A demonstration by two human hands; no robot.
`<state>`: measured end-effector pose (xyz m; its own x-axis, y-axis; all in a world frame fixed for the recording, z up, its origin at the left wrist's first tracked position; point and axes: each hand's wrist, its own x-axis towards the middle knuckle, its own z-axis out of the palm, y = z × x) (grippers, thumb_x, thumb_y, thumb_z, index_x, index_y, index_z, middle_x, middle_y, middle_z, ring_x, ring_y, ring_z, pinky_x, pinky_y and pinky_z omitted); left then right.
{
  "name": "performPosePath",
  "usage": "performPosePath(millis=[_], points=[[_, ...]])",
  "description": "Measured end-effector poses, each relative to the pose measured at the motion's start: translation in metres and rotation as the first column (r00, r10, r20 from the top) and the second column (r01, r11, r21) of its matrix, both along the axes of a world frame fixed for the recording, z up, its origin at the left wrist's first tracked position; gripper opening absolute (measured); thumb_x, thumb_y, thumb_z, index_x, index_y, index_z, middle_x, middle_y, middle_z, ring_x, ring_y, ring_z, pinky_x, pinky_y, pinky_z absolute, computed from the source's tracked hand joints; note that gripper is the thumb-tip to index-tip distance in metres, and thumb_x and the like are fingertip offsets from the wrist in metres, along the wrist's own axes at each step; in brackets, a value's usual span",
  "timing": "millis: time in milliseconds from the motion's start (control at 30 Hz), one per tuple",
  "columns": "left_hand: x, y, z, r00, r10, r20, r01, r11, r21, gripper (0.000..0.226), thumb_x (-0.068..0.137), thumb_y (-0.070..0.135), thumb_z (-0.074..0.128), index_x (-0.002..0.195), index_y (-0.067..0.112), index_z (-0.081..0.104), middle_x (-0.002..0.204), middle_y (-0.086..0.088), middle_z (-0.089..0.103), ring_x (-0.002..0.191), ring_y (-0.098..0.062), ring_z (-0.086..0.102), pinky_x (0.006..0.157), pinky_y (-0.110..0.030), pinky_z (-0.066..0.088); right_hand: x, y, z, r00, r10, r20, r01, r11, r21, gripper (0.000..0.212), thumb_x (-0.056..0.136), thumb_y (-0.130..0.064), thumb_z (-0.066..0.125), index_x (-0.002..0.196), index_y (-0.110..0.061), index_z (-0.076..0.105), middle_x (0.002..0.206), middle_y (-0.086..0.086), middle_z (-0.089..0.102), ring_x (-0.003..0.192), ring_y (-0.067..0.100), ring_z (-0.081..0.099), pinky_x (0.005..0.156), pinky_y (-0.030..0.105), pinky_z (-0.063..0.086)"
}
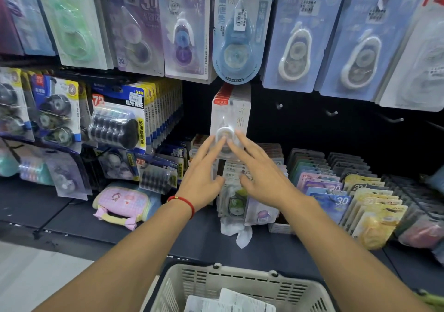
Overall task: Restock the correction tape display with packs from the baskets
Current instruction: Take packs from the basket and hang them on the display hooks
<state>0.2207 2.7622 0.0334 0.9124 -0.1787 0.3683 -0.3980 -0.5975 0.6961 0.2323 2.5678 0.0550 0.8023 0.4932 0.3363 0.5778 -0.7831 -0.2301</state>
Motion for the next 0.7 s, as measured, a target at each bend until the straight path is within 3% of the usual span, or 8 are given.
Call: performPosePath(millis=[133, 233, 300, 400, 500, 600, 700], points=[[-0.016, 0.005, -0.008, 0.998, 0.034, 0.049, -0.037, 0.997, 0.066, 0.079, 0.09, -0.003, 0.061, 0.161, 0.025, 0.038, 0.168, 0.003, 0.027, 0.156, -0.016, 0.025, 0.126, -0.029, 0.024, -0.017, -0.021, -0.009, 0.996, -0.084, -0.031, 0.087, 0.991, 0.098, 0.059, 0.103, -0.01, 0.053, 0.158, -0.025, 0.042, 0.17, -0.008, 0.025, 0.149, 0.014, 0.034, 0.112, 0.026, 0.035], [-0.029, 0.01, -0.02, 0.998, -0.038, -0.059, 0.051, 0.971, 0.235, 0.065, 0.093, 0.004, 0.063, 0.155, 0.018, 0.045, 0.157, -0.005, 0.043, 0.144, -0.027, 0.043, 0.118, -0.036, 0.039, -0.04, -0.048, -0.034, 0.962, -0.174, -0.21, 0.171, 0.985, -0.034, 0.04, 0.103, -0.012, 0.054, 0.142, -0.016, 0.062, 0.147, 0.002, 0.059, 0.125, 0.022, 0.059, 0.104, 0.039, 0.049], [-0.039, 0.009, -0.031, 0.978, -0.107, -0.179, 0.17, 0.906, 0.388, 0.064, 0.095, 0.009, 0.062, 0.156, 0.02, 0.045, 0.155, -0.007, 0.046, 0.139, -0.029, 0.047, 0.112, -0.036, 0.041, -0.065, -0.069, -0.059, 0.897, -0.252, -0.364, 0.211, 0.966, -0.148, 0.035, 0.101, -0.013, 0.056, 0.134, -0.014, 0.067, 0.131, 0.005, 0.07, 0.115, 0.027, 0.066, 0.096, 0.039, 0.051], [-0.058, 0.002, -0.058, 0.892, -0.206, -0.403, 0.423, 0.697, 0.58, 0.061, 0.099, 0.014, 0.062, 0.157, 0.022, 0.044, 0.158, -0.006, 0.047, 0.145, -0.027, 0.044, 0.116, -0.036, 0.038, -0.105, -0.1, -0.103, 0.783, -0.368, -0.501, 0.181, 0.906, -0.383, 0.032, 0.1, -0.018, 0.058, 0.13, -0.015, 0.069, 0.127, 0.006, 0.073, 0.118, 0.03, 0.066, 0.098, 0.036, 0.05], [-0.081, -0.007, -0.094, 0.817, -0.194, -0.543, 0.559, 0.501, 0.661, 0.054, 0.101, 0.016, 0.059, 0.153, 0.027, 0.05, 0.151, -0.006, 0.054, 0.142, -0.028, 0.048, 0.113, -0.036, 0.041, -0.137, -0.119, -0.147, 0.678, -0.45, -0.581, 0.117, 0.847, -0.519, 0.033, 0.102, -0.019, 0.054, 0.132, -0.016, 0.066, 0.132, 0.009, 0.068, 0.123, 0.032, 0.061, 0.101, 0.038, 0.05], [-0.117, -0.022, -0.14, 0.773, -0.179, -0.608, 0.605, 0.495, 0.624, 0.049, 0.1, 0.017, 0.057, 0.147, 0.029, 0.054, 0.145, -0.006, 0.058, 0.137, -0.027, 0.052, 0.11, -0.035, 0.043, -0.17, -0.128, -0.193, 0.618, -0.491, -0.613, 0.086, 0.818, -0.568, 0.041, 0.1, -0.025, 0.056, 0.141, -0.018, 0.058, 0.141, 0.012, 0.061, 0.129, 0.031, 0.058, 0.103, 0.037, 0.048], [-0.163, -0.031, -0.192, 0.692, -0.143, -0.708, 0.639, 0.576, 0.509, 0.05, 0.102, 0.017, 0.058, 0.15, 0.027, 0.053, 0.15, -0.008, 0.055, 0.141, -0.028, 0.048, 0.114, -0.036, 0.041, -0.199, -0.121, -0.234, 0.566, -0.501, -0.655, 0.086, 0.826, -0.557, 0.065, 0.101, -0.03, 0.058, 0.16, -0.018, 0.035, 0.161, 0.012, 0.043, 0.143, 0.033, 0.047, 0.116, 0.043, 0.041]])
